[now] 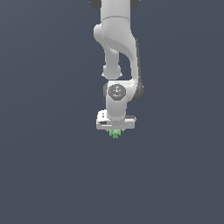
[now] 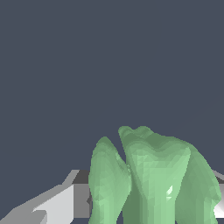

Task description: Pick up the object and move it to a goal position.

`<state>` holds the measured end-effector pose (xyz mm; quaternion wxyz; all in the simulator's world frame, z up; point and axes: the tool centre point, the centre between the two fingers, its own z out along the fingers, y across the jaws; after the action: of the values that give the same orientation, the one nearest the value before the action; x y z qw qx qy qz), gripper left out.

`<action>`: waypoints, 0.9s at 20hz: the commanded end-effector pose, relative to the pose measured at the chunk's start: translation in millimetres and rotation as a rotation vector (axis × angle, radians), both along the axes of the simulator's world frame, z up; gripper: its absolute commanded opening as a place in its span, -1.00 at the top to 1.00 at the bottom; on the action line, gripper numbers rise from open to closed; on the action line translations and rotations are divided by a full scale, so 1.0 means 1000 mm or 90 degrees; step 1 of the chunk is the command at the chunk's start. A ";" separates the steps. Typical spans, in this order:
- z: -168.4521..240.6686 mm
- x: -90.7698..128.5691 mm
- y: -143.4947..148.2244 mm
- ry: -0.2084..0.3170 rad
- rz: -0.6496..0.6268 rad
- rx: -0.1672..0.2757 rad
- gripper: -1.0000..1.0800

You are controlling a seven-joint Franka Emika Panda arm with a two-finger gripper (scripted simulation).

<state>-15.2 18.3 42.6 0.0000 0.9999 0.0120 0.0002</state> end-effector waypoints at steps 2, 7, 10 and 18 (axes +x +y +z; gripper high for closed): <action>0.001 0.001 0.000 0.000 0.000 0.000 1.00; 0.013 0.005 -0.002 0.000 0.000 0.000 1.00; 0.027 0.011 -0.003 0.000 0.000 0.000 1.00; 0.084 0.035 -0.010 0.000 0.000 0.000 1.00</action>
<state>14.6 10.1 113.7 0.0000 0.9999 0.0119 0.0001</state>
